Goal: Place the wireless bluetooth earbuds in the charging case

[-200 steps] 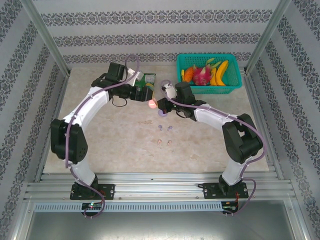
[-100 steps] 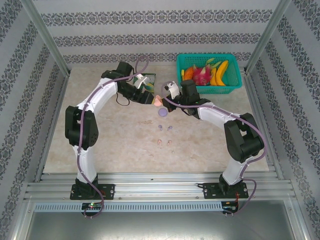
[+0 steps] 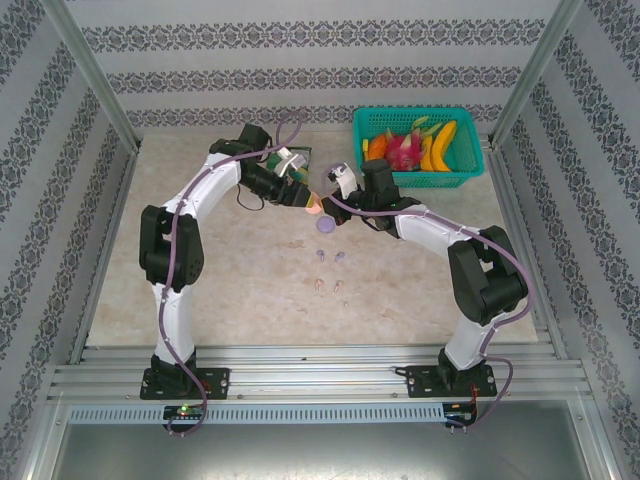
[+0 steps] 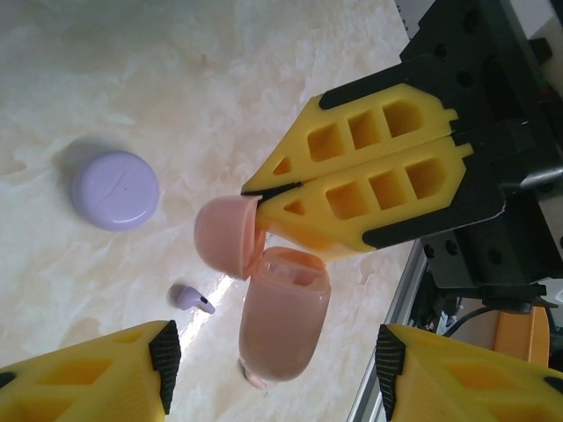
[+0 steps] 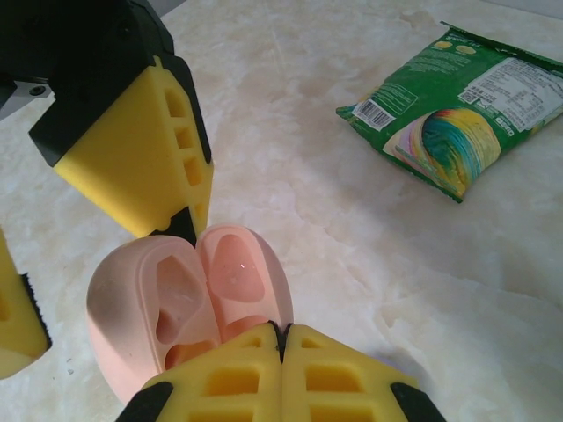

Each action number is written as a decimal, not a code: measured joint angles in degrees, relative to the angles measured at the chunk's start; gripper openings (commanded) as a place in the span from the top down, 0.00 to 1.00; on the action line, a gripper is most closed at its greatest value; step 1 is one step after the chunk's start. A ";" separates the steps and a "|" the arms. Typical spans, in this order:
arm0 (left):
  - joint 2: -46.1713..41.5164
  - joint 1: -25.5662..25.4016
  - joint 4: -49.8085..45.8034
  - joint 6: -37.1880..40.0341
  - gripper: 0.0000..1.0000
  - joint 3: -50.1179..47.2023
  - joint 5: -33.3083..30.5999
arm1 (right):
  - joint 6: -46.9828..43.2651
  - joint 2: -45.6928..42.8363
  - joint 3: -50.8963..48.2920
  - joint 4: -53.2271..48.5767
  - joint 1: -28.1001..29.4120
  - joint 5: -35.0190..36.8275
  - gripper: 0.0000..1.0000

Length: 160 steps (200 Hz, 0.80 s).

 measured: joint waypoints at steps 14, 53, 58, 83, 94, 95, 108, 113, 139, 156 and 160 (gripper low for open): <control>0.50 -0.04 -0.15 0.39 0.43 0.59 0.55 | 0.15 0.22 0.00 0.44 0.00 -0.28 1.00; 2.29 -0.76 -1.18 1.25 0.51 1.60 1.42 | 0.61 0.55 0.00 1.31 0.00 -0.50 1.00; 2.49 -0.90 -1.33 1.42 0.52 1.60 1.46 | 0.68 0.55 0.00 1.40 0.00 -0.50 1.00; 3.13 -1.36 -1.90 2.03 0.55 1.60 1.81 | 1.07 0.61 0.00 1.68 0.00 -0.52 1.00; 3.13 -1.42 -2.14 2.19 0.56 1.60 1.86 | 1.11 0.70 0.00 1.84 0.00 -0.50 1.00; 3.13 -1.44 -2.14 2.23 0.56 1.60 1.86 | 1.11 0.70 0.00 1.84 0.00 -0.52 1.00; 3.13 -1.44 -2.19 2.29 0.57 1.60 2.25 | 1.14 0.81 0.00 1.92 0.00 -0.52 1.00; 3.13 -1.44 -2.21 2.29 0.57 1.60 2.32 | 1.18 0.87 0.00 1.92 0.00 -0.52 1.00; 3.13 -1.44 -2.23 2.32 0.57 1.60 2.47 | 1.25 1.16 0.00 1.90 0.00 -0.52 1.00; 3.13 -1.44 -2.32 2.43 0.58 1.62 2.47 | 1.27 1.18 0.00 1.90 -0.09 -0.52 1.00; 3.13 -1.44 -2.34 2.47 0.58 1.62 2.47 | 1.27 1.18 0.00 1.92 -0.20 -0.55 1.00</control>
